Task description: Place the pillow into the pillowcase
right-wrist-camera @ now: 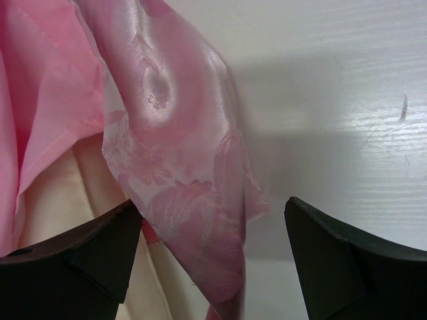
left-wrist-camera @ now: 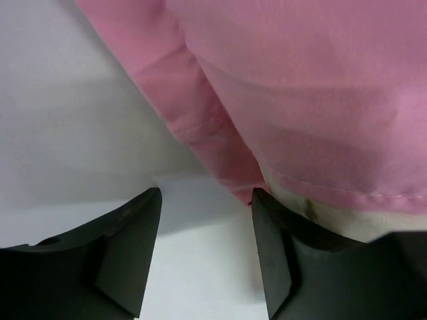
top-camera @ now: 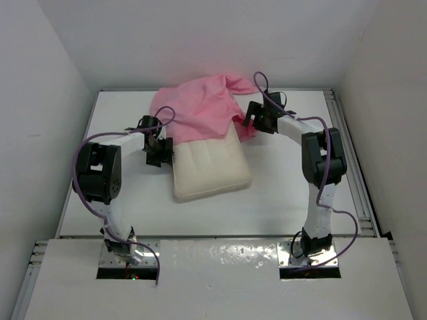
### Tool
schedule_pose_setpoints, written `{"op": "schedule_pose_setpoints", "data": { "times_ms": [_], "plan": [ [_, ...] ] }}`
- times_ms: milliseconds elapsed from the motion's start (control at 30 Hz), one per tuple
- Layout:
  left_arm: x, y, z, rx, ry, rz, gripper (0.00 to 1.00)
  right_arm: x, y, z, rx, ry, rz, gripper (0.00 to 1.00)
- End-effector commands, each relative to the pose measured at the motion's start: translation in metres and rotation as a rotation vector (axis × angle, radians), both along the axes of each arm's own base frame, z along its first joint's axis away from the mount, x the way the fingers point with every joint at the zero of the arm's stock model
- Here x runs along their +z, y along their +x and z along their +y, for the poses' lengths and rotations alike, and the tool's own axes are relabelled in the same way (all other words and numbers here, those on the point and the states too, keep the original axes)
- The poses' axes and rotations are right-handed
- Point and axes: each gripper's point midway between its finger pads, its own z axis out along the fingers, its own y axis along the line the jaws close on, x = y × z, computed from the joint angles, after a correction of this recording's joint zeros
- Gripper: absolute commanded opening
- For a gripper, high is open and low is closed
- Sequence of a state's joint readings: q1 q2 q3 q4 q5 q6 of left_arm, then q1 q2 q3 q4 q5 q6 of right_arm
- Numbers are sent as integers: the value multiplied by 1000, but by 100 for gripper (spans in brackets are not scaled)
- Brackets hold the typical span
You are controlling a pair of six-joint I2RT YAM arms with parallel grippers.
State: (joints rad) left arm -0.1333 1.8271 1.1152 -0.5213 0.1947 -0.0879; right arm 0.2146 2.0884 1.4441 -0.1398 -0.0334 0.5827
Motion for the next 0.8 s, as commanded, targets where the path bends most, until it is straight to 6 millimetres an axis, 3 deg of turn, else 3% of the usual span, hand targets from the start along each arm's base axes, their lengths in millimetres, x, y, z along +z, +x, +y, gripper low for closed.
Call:
{"op": "schedule_pose_setpoints", "data": {
  "times_ms": [0, 33, 100, 133, 167, 200, 233, 267, 300, 367, 433, 500, 567, 633, 667, 733, 767],
  "plan": [
    [-12, 13, -12, 3, -25, -47, 56, 12, 19, -1, -34, 29, -72, 84],
    [-18, 15, -14, 0, -18, -44, 57, 10, 19, 1, -29, 34, -71, 80],
    [-20, 26, -20, -5, -37, -60, 57, 8, 20, 7, -14, 54, -61, 57],
    [-25, 26, -26, -16, -64, -44, 50, 6, 17, 9, -7, 65, -49, 49],
    [-26, 27, -30, -24, -87, -40, 41, 3, 13, 11, 1, 67, -41, 32],
    [-26, 28, -33, -32, -107, -42, 31, 2, 10, 10, 3, 69, -37, 23],
    [-25, 30, -41, -52, -151, -44, 13, 3, 6, 11, 10, 70, -37, 17],
    [-24, 31, -45, -65, -169, -48, 3, 12, 4, 10, 12, 72, -51, 10],
    [-22, 32, -47, -65, -181, -53, 0, 9, -4, 8, 16, 68, -37, 0],
    [-11, 37, -52, -73, -242, -75, 0, 18, -14, 9, 42, 69, -39, 0],
    [12, 43, -53, -72, -309, -107, 0, 26, -22, 7, 58, 79, -33, 0],
    [40, 46, -48, -129, -304, -160, 0, 52, -29, 11, 86, 128, -58, 0],
    [79, 68, -34, -228, -238, -279, 0, 74, -36, 15, 121, 204, -65, 0],
    [112, 71, -9, -235, -183, -297, 0, 115, -40, 20, 135, 289, -99, 0],
    [150, 90, -1, -269, -152, -383, 0, 130, -39, 15, 131, 323, -111, 0],
    [178, 88, 12, -287, -130, -380, 0, 171, -44, 18, 143, 417, -143, 0],
    [213, 101, 14, -325, -93, -463, 0, 184, -43, 12, 124, 457, -153, 0]
  ]
}}
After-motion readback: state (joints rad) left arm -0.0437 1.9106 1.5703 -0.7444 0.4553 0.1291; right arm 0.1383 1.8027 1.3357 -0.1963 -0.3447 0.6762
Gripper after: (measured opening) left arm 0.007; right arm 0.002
